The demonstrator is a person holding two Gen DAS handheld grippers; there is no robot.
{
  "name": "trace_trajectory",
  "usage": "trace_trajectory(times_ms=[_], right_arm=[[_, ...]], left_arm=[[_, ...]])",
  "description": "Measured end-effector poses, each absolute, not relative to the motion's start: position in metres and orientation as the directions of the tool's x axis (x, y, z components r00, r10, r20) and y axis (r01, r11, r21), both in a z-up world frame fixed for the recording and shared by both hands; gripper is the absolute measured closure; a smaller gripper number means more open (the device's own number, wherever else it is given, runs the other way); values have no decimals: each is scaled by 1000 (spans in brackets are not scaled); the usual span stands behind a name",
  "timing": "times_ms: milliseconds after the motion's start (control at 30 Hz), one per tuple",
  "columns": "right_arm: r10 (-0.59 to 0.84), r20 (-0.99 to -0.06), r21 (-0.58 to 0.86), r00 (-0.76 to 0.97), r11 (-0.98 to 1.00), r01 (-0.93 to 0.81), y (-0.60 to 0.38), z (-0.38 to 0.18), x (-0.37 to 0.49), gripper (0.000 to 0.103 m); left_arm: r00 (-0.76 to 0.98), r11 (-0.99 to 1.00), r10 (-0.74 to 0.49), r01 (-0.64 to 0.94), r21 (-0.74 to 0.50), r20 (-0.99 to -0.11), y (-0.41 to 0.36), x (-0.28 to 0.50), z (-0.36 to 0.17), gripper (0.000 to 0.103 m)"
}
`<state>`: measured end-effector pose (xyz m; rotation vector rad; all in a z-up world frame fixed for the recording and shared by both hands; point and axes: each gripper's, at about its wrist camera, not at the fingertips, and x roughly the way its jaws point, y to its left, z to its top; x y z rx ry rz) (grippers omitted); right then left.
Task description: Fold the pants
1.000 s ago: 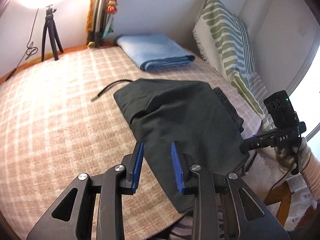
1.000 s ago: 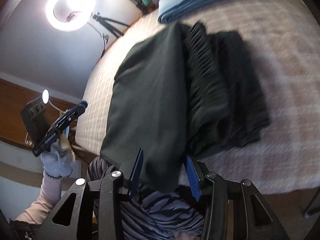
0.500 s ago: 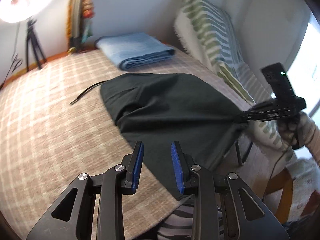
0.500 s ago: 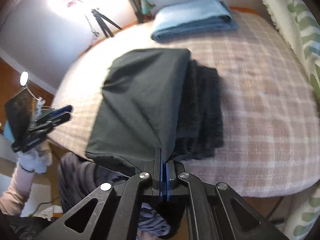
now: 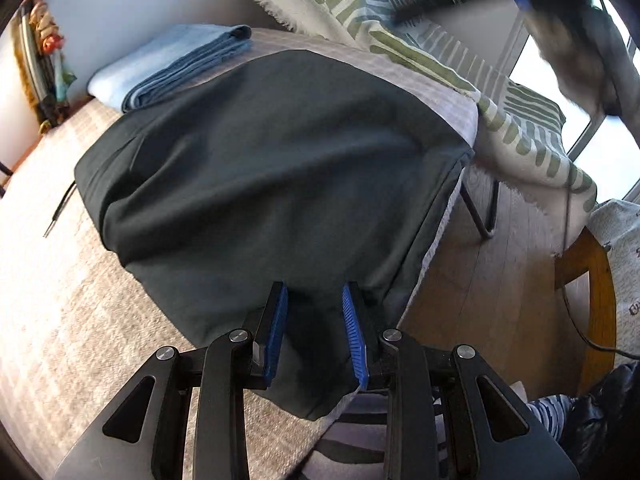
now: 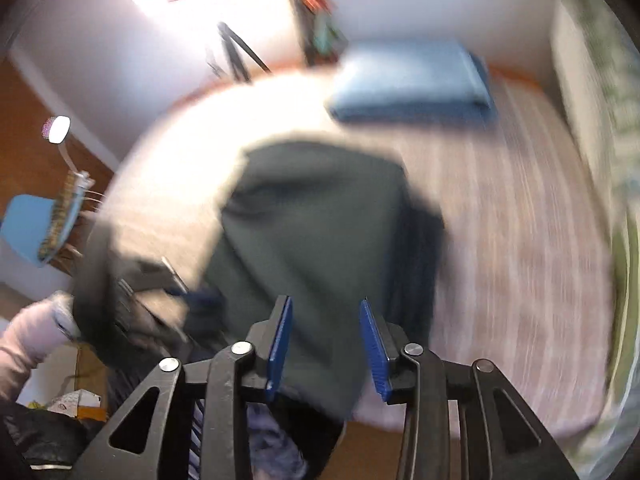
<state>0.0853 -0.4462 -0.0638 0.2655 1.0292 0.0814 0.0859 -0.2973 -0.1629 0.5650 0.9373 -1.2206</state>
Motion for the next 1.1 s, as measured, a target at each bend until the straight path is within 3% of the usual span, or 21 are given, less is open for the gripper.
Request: trace_trajectory(times_ms=[133,300,633,667,733,767,800,867,1000,1100], right_arm=[[279,-779,261,561,959,-113,-422,-38,156,46],[390,-782,327,486,921,-213,-388,-57,251,46],[294,-921,221,257,935,-279,-334,-139,347,44],[280,-930,206,240,934,-293,-331,-144,348,46],[273,-938,200,213,930,-310,-326,-150,346,81],[266,-941,193,210,930,-313,-325,-152,345,86],[241,-945,165,222,935,-314,-323,-152,344,98],[204,-943,123,264,948,-295,-325,-148,344,103],[158,-929,81,336,970,-230,-341,-141,356,103],[164,-933,119,320,981,-156,-358,-151,367,103]], left_arm=[[43,288,-553,947,-143,-832,-293,86,-156,76],[66,331,-621,926,-185,-781,-258,100,-132,76],[-27,299,-582,922,-244,-813,-256,111,-162,82],[-33,295,-582,923,-248,-812,-256,112,-162,82],[-37,281,-573,930,-239,-818,-258,110,-163,82],[-37,277,-569,932,-234,-822,-259,109,-164,82],[-35,272,-566,935,-227,-823,-261,108,-164,83],[-29,260,-563,943,-210,-826,-263,103,-164,83],[-1,235,-554,959,-158,-832,-268,91,-164,84],[18,215,-544,969,-118,-839,-269,86,-165,84]])
